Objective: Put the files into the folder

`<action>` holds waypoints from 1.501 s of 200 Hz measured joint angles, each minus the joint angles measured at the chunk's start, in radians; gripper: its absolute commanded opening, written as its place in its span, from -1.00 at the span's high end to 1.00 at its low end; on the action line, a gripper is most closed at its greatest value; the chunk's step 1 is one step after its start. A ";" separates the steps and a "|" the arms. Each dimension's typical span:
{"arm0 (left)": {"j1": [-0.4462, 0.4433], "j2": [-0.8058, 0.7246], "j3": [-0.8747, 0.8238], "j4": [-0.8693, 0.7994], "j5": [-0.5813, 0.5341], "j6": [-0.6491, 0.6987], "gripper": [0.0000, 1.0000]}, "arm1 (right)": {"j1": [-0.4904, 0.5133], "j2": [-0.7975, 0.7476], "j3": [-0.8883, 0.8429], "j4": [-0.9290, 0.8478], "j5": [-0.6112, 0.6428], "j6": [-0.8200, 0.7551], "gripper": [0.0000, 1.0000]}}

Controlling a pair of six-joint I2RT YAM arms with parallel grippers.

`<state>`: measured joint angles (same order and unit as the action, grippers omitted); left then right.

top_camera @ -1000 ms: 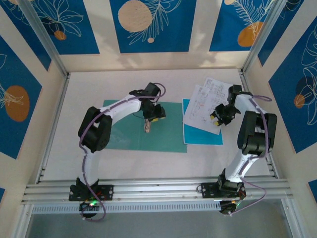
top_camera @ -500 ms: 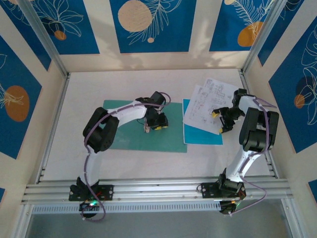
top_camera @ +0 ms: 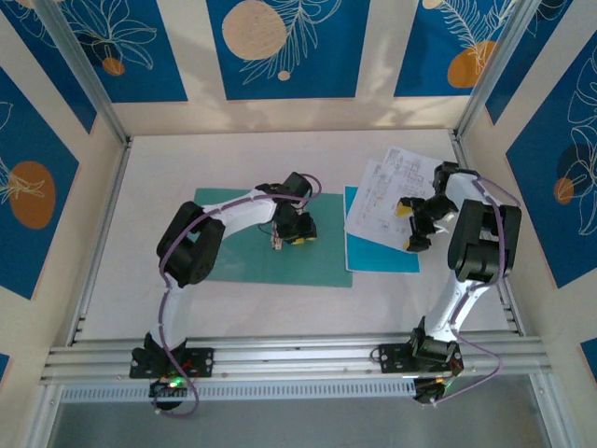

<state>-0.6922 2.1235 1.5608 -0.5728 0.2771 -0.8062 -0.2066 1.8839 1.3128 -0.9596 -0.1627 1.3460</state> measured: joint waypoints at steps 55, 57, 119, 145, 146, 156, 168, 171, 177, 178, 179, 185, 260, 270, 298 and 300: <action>0.000 0.000 0.000 0.012 0.004 0.000 0.38 | 0.023 0.051 0.011 0.002 -0.028 0.103 -0.99; 0.000 0.000 0.000 0.012 0.004 0.000 0.38 | 0.023 0.052 0.011 0.003 -0.028 0.105 -0.99; 0.000 0.005 -0.005 0.026 0.016 -0.005 0.39 | 0.028 0.113 0.011 0.010 -0.013 0.113 -0.99; 0.000 0.032 0.004 0.039 0.036 -0.010 0.40 | 0.036 0.117 0.018 -0.003 -0.014 0.094 -0.99; 0.000 0.032 0.005 0.039 0.037 -0.010 0.40 | 0.036 0.117 0.018 -0.003 -0.014 0.094 -0.99; -0.001 0.042 0.023 0.041 0.046 -0.016 0.40 | 0.046 0.120 0.027 -0.016 -0.008 0.086 -0.99; -0.004 0.060 0.045 0.049 0.053 -0.024 0.41 | 0.061 0.129 0.041 -0.032 0.001 0.075 -0.99; -0.004 0.067 0.053 0.052 0.057 -0.027 0.40 | 0.066 0.131 0.045 -0.035 0.002 0.069 -0.99; -0.005 0.078 0.066 0.057 0.064 -0.032 0.41 | 0.075 0.133 0.048 -0.037 0.005 0.066 -0.99; -0.005 0.081 0.070 0.058 0.066 -0.033 0.41 | 0.077 0.133 0.049 -0.038 0.006 0.063 -0.99; -0.005 0.082 0.072 0.059 0.067 -0.033 0.41 | 0.077 0.133 0.049 -0.039 0.006 0.062 -0.99; -0.006 0.094 0.088 0.064 0.073 -0.037 0.41 | 0.087 0.134 0.050 -0.042 0.006 0.058 -0.99; -0.019 0.159 0.194 0.076 0.080 -0.059 0.35 | 0.179 0.148 0.068 -0.079 0.014 -0.003 -0.97; -0.020 0.158 0.201 0.063 0.063 -0.052 0.30 | 0.182 0.148 0.076 -0.085 0.028 -0.015 -0.96; -0.021 0.111 0.204 0.002 0.000 -0.050 0.30 | 0.190 0.147 0.137 -0.093 0.079 -0.063 -0.85; -0.020 0.106 0.204 -0.005 -0.002 -0.050 0.30 | 0.191 0.147 0.141 -0.093 0.081 -0.063 -0.84</action>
<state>-0.7124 2.2295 1.7645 -0.5777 0.2752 -0.8562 -0.0154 2.0312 1.4540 -1.0531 -0.0818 1.2827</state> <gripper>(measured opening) 0.351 0.949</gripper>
